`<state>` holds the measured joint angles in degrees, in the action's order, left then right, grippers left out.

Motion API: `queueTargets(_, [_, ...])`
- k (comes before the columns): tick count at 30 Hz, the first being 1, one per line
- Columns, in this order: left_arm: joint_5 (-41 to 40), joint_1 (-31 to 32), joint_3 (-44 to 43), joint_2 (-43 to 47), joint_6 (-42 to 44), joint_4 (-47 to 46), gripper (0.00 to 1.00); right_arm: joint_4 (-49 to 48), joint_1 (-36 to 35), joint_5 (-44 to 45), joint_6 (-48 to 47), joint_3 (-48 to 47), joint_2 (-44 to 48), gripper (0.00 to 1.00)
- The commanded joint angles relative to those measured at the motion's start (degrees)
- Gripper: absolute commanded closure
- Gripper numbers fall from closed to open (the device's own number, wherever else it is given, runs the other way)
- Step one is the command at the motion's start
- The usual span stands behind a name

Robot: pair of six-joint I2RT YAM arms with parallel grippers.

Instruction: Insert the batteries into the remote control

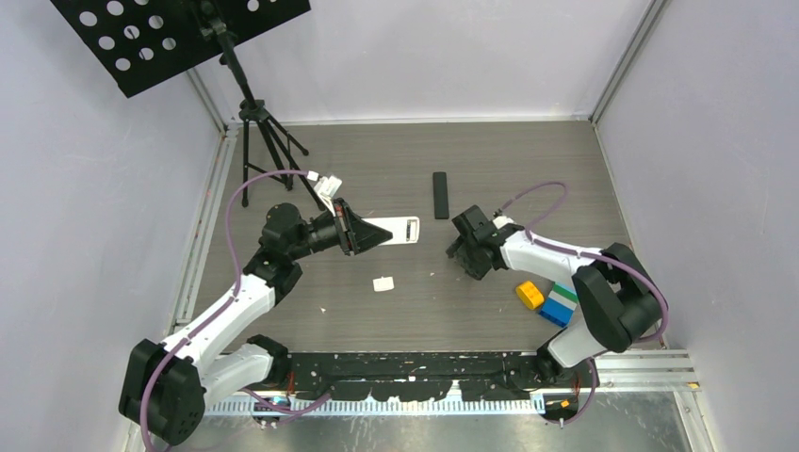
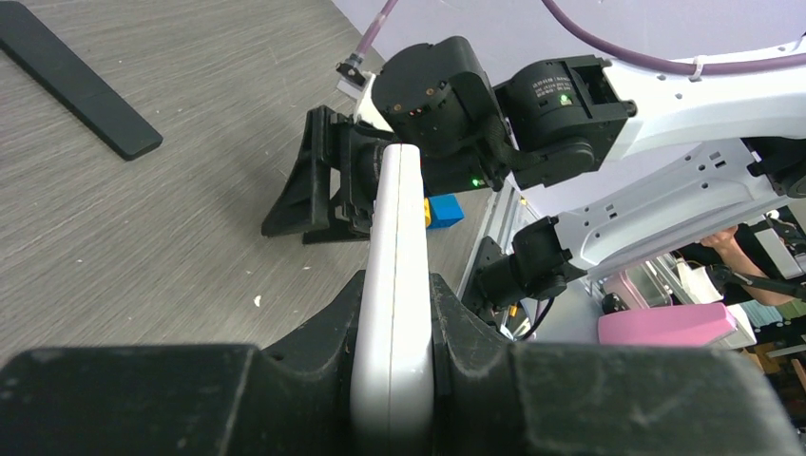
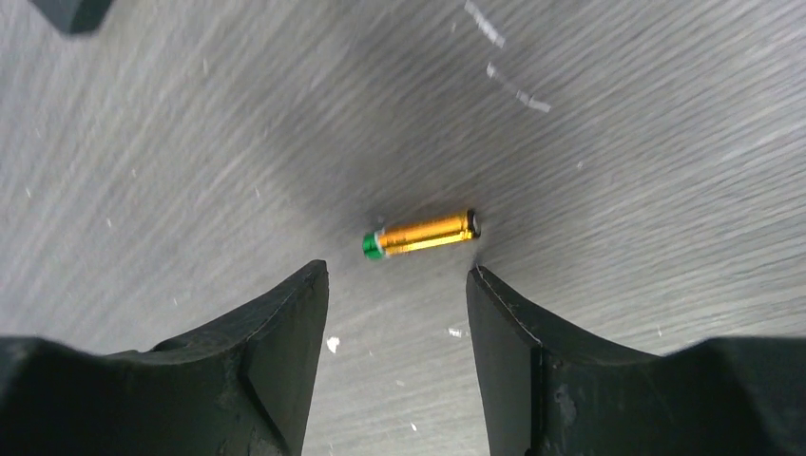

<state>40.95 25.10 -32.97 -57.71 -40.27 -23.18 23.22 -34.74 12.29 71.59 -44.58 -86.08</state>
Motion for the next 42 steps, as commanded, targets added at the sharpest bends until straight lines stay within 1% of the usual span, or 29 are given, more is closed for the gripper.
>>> queueTargets(1, [-0.61,-0.23,-0.82,1.37,0.95,-1.69,1.00,5.35,1.07,9.78,6.05,-4.68,-3.50,0.40])
queueTargets(4, [-0.72,-0.23,-0.55,1.58,1.05,-1.61,1.00,9.87,1.15,12.07,7.46,-7.79,-6.20,0.41])
queueTargets(6, [-0.78,-0.31,-0.36,1.86,1.04,-1.61,1.00,10.55,1.17,12.18,7.26,-9.09,-7.93,0.41])
queueTargets(7, [-0.78,-0.32,-0.30,1.98,1.07,-1.53,1.00,10.69,1.17,11.97,7.25,-9.57,-8.76,0.45])
queueTargets(10, [-0.81,-0.32,-0.25,2.37,1.28,-0.99,1.00,10.70,1.17,10.74,6.23,-10.78,-10.76,0.61])
queueTargets(12, [-0.84,-0.32,-0.34,2.62,1.42,-0.59,1.00,10.63,1.19,10.15,5.05,-11.13,-11.39,0.69])
queueTargets(15, [-0.95,-0.41,-0.24,2.75,1.45,-0.46,1.00,9.17,1.17,9.65,1.14,-10.86,-10.98,0.78])
queueTargets(17, [-0.95,-0.41,-0.23,2.55,1.15,-0.55,1.00,6.87,1.17,8.71,-3.71,-10.31,-10.37,0.80])
queueTargets(20, [-1.00,-0.41,-0.23,1.59,-0.07,-0.83,1.00,4.13,1.18,6.04,-13.14,-10.07,-9.83,0.79])
queueTargets(22, [-0.73,-0.40,-0.23,0.53,-1.23,-1.34,1.00,3.46,1.17,4.15,-17.74,-9.84,-9.77,0.73])
queueTargets(23, [-0.63,-0.40,-0.25,0.12,-1.70,-1.65,1.00,3.50,1.17,3.42,-19.13,-9.78,-9.93,0.66])
queueTargets(25, [-0.49,-0.41,-0.20,-0.79,-2.43,-2.25,1.00,4.28,1.17,1.54,-21.11,-10.12,-10.85,0.58])
queueTargets(29, [-0.65,-0.41,-0.20,-1.86,-3.12,-2.79,1.00,7.03,1.17,0.87,-20.98,-11.22,-13.35,0.59])
queueTargets(31, [-0.85,-0.41,-0.14,-2.09,-3.28,-2.76,1.00,7.43,1.17,1.08,-20.36,-11.22,-13.76,0.63])
queueTargets(34, [-1.03,-0.41,-0.23,-2.42,-3.48,-2.40,1.00,8.32,1.17,1.66,-20.17,-11.83,-15.11,0.73])
queueTargets(36, [-1.15,-0.41,-0.35,-3.04,-4.03,-1.76,1.00,8.67,1.17,1.90,-20.83,-12.31,-15.86,0.84])
queueTargets(38, [-1.23,-0.36,-0.68,-4.40,-5.18,-0.67,1.00,8.14,1.17,1.62,-21.29,-11.99,-15.27,0.97])
queueTargets(39, [-1.49,-0.40,-0.96,-5.48,-6.41,0.07,1.00,7.24,1.17,1.10,-21.60,-11.49,-14.37,0.99])
queueTargets(42, [0.30,-0.28,-2.60,-9.88,-11.47,0.54,1.00,5.58,1.17,0.54,-22.39,-10.47,-10.30,1.00])
